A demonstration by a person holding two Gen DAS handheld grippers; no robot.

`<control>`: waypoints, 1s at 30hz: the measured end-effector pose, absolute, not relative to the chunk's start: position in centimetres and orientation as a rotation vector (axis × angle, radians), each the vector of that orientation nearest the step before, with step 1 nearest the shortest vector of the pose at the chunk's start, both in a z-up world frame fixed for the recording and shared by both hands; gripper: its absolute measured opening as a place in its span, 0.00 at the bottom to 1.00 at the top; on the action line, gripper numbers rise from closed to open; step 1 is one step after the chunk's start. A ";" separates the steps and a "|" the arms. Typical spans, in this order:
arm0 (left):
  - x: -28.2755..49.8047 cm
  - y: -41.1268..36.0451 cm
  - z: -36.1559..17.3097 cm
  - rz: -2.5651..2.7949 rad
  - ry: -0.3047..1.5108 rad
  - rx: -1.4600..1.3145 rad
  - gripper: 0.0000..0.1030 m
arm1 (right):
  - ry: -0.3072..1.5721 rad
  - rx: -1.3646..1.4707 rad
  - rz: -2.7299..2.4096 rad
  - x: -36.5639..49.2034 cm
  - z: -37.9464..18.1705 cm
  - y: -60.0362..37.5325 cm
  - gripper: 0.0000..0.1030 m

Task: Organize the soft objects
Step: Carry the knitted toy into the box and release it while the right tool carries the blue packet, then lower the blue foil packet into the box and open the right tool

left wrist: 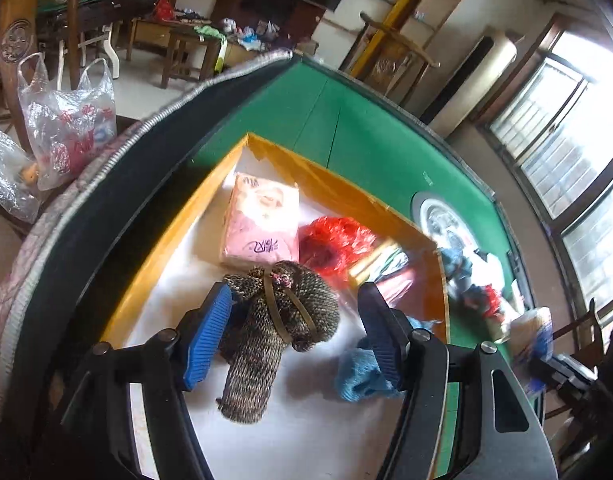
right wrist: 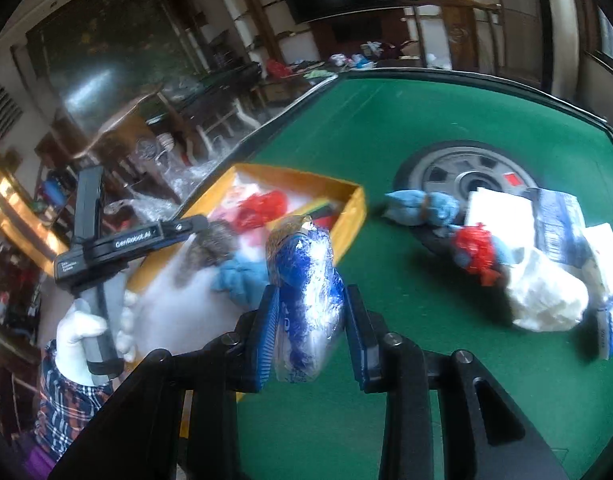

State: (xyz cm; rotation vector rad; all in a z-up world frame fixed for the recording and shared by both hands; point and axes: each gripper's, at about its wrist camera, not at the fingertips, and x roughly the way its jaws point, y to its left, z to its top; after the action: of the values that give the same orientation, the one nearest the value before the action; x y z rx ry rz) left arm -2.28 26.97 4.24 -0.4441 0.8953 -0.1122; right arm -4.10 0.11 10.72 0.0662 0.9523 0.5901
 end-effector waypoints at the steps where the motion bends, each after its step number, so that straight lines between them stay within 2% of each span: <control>1: -2.7 27.4 4.8 -0.110 0.871 -0.460 0.64 | 0.974 0.051 0.627 -4.1 10.3 2.0 0.28; 3: -4.4 28.5 6.1 -0.088 0.803 -0.505 0.70 | 1.034 0.032 0.703 -4.0 9.0 5.9 0.28; 7: -8.8 31.0 7.8 -0.025 0.662 -0.598 0.71 | 1.149 0.017 0.795 -3.5 5.5 11.8 0.28; 12: -14.0 32.7 7.5 0.028 0.582 -0.642 0.72 | 1.197 -0.044 0.745 -1.8 2.7 15.6 0.28; 23: -15.6 34.1 5.8 0.072 0.589 -0.670 0.72 | 1.119 -0.122 0.598 1.5 3.0 18.1 0.28; 30: -15.7 32.9 5.6 0.039 0.617 -0.651 0.72 | 1.137 -0.074 0.696 0.7 3.4 17.0 0.34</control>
State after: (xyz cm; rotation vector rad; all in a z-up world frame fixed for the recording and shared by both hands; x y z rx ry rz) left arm -15.73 32.86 5.64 -0.6514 0.6168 0.0385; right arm 0.68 16.97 3.40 -0.0743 1.1369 0.6956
